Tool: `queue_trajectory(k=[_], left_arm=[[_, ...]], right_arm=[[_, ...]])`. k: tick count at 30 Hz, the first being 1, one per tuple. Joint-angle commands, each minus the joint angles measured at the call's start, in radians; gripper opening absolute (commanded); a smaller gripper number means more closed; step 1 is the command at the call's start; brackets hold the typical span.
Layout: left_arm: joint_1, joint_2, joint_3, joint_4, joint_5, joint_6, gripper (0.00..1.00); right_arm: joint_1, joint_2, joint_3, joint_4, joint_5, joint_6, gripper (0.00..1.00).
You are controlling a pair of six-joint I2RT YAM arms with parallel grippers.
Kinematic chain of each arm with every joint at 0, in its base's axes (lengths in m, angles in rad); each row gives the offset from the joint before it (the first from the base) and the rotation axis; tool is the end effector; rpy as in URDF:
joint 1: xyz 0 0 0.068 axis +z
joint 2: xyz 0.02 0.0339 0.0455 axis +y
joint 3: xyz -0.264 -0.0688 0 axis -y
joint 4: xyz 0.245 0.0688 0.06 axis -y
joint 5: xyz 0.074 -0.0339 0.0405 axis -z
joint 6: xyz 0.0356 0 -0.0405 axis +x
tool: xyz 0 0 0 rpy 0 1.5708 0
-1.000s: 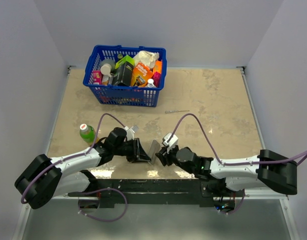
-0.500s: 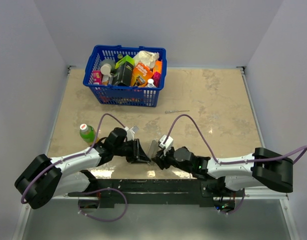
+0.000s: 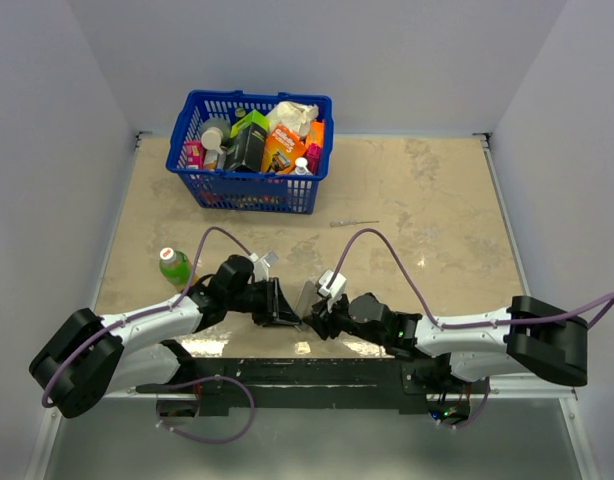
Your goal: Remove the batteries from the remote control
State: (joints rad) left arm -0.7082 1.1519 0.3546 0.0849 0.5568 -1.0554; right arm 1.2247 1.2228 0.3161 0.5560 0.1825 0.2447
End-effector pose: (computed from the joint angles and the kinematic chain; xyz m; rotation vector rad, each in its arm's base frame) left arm 0.1439 -0.1480 0.1532 -0.1160 2.6641 -1.4145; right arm 0.0843 0.2147 0.1683 -0.8272 1.8223 0.8002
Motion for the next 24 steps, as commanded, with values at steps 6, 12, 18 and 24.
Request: queue_trajectory(k=[6, 12, 18, 24], left_arm=[[-0.002, -0.009, 0.047, 0.029, 0.034, 0.0, 0.0], [-0.002, -0.011, 0.052, 0.027, 0.04, -0.002, 0.0], [-0.002, -0.012, 0.057, 0.032, 0.046, -0.005, 0.0], [-0.004, -0.023, 0.057, 0.032, 0.049, -0.011, 0.0]], right_arm=[[0.006, 0.007, 0.014, 0.05, -0.006, -0.018, 0.44], [0.006, -0.016, -0.015, 0.065, -0.003, -0.031, 0.41], [0.006, -0.002, -0.02, 0.081, 0.003, -0.047, 0.4], [0.01, 0.026, -0.005, 0.062, 0.026, -0.051, 0.39]])
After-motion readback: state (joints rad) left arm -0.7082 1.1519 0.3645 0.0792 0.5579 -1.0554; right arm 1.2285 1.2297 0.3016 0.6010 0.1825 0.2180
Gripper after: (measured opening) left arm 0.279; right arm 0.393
